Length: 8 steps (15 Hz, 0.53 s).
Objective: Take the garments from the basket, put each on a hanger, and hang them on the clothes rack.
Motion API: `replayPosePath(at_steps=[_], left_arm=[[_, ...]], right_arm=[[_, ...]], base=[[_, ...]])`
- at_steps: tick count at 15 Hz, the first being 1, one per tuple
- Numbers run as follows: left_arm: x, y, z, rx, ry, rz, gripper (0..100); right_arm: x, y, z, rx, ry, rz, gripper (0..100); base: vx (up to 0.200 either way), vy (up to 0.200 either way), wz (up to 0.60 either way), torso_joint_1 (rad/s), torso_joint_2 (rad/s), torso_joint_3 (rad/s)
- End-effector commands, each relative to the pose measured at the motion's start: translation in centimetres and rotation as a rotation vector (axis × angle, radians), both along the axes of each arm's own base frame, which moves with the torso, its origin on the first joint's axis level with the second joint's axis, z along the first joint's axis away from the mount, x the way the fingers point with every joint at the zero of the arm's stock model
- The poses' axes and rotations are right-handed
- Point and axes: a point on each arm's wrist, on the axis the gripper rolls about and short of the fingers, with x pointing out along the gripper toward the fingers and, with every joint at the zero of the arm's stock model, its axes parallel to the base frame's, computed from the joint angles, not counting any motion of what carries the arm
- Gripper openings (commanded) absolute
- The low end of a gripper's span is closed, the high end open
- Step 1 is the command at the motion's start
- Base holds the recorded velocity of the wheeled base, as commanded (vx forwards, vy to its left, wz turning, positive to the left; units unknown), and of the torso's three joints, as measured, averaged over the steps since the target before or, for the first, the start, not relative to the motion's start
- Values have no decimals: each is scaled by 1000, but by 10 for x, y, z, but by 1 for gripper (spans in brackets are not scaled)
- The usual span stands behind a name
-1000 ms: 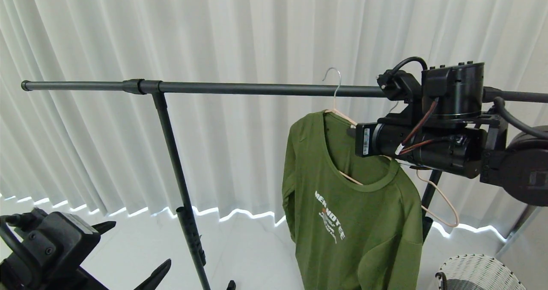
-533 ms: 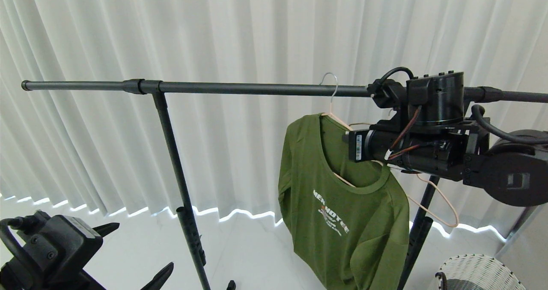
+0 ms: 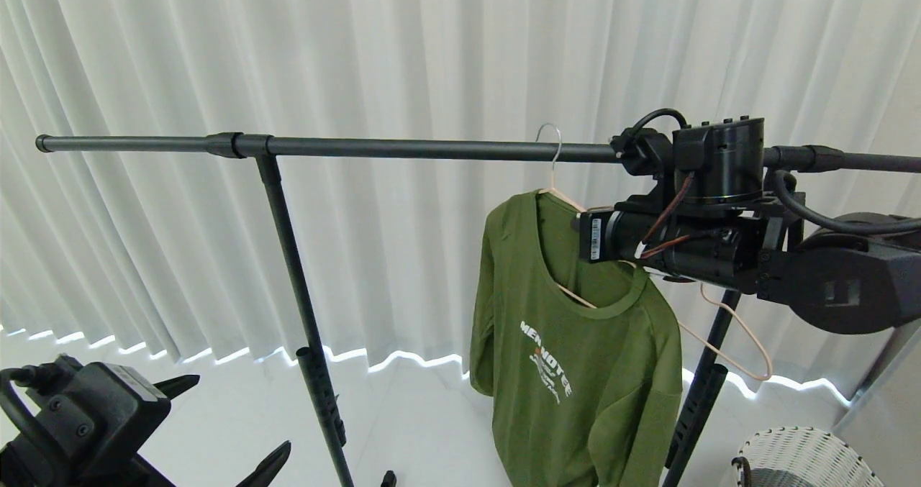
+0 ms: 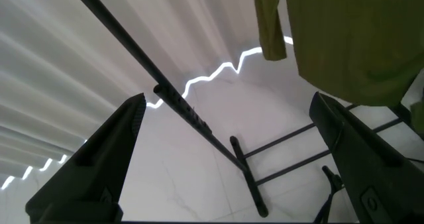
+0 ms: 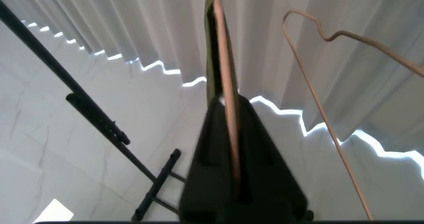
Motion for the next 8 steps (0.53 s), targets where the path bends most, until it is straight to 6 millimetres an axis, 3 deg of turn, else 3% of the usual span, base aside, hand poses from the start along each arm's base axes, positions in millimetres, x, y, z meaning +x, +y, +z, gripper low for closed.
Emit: replayPosePath(at_steps=[1, 2, 8], left_arm=[[0, 0, 0, -1, -1, 0, 100], [0, 0, 0, -1, -1, 0, 100], [0, 1, 0, -3, -4, 7, 100]], right_arm=[[1, 1, -1, -1, 2, 2, 0], [1, 1, -1, -1, 2, 2, 100], [-13, -10, 16, 21, -37, -20, 100]], base=[[0, 0, 0, 0, 0, 0], [0, 0, 0, 0, 0, 0], [0, 0, 0, 0, 0, 0]])
